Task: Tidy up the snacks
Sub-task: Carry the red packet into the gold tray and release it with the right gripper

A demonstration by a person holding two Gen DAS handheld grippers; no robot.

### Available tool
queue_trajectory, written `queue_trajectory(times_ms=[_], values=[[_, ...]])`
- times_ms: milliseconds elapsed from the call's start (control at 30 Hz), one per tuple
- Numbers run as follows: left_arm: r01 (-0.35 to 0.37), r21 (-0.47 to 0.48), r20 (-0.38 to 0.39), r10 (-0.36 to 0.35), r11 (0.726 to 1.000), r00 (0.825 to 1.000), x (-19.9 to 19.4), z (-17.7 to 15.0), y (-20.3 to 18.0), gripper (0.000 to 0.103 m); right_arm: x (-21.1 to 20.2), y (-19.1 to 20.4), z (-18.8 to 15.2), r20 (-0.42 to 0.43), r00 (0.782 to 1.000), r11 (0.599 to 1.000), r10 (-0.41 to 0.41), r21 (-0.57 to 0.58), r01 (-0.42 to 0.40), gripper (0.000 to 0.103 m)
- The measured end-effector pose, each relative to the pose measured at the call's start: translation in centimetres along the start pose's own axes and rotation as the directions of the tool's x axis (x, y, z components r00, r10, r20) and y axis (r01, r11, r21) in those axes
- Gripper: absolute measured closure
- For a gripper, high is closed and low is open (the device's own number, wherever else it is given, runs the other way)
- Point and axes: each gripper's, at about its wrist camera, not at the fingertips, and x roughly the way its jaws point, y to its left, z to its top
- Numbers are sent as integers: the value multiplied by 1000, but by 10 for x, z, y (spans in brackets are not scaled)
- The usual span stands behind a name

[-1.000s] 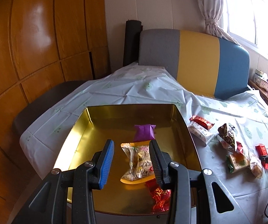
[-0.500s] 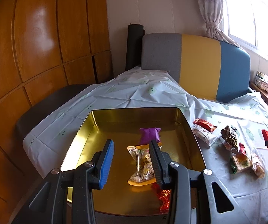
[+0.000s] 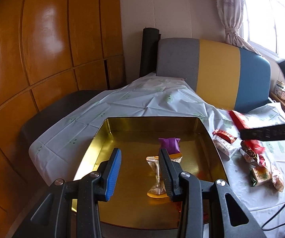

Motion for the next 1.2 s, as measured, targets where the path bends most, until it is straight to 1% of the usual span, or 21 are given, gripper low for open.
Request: queue_trajectory(times_ms=[133,200,267,333,433,533,600,700,733,900,933,967,1067,1200], values=[[-9,-12,-4,9,1000,1000,1,0,6,64,29,33,13,-34,999,999,33,-32,-34,62],[-12,-17,-7,12,1000,1000,2,-1,9,64,46,44,16,-56,998,999,33,-39,-35,61],[-15,-20,-9,15,1000,1000,2,-2,12,64,62,48,15,-79,997,999,21,-43,-25,59],[-20,-26,-9,20,999,1000,3,-2,15,64,75,52,13,-89,996,999,12,-45,-16,59],[-24,-32,-19,23,999,1000,5,-5,18,64,83,56,11,-99,995,999,12,-46,-16,58],[-27,-40,-32,26,999,999,9,-8,22,64,74,60,5,-73,997,997,-5,-76,-1,53],[-31,-51,-42,29,998,999,12,-9,24,64,65,62,1,-42,999,995,-20,-94,16,52],[-44,-75,-48,40,996,998,14,-10,32,64,52,66,-8,5,998,991,-61,-118,61,50],[-49,-81,-51,45,995,998,15,-10,35,64,46,67,-11,21,997,989,-73,-126,75,47],[-76,-94,-62,71,993,996,16,-11,43,64,22,71,-27,96,986,973,-138,-172,153,45],[-78,-94,-67,71,993,995,16,-12,44,64,18,70,-31,106,984,971,-142,-178,159,42],[-76,-95,-73,70,993,995,16,-12,43,64,15,70,-33,117,982,969,-147,-183,167,40],[-70,-87,-83,62,994,995,16,-14,39,64,5,65,-43,142,974,958,-177,-201,203,39],[-43,-65,-92,37,997,995,15,-13,27,64,-6,54,-55,163,963,946,-217,-207,248,39]])
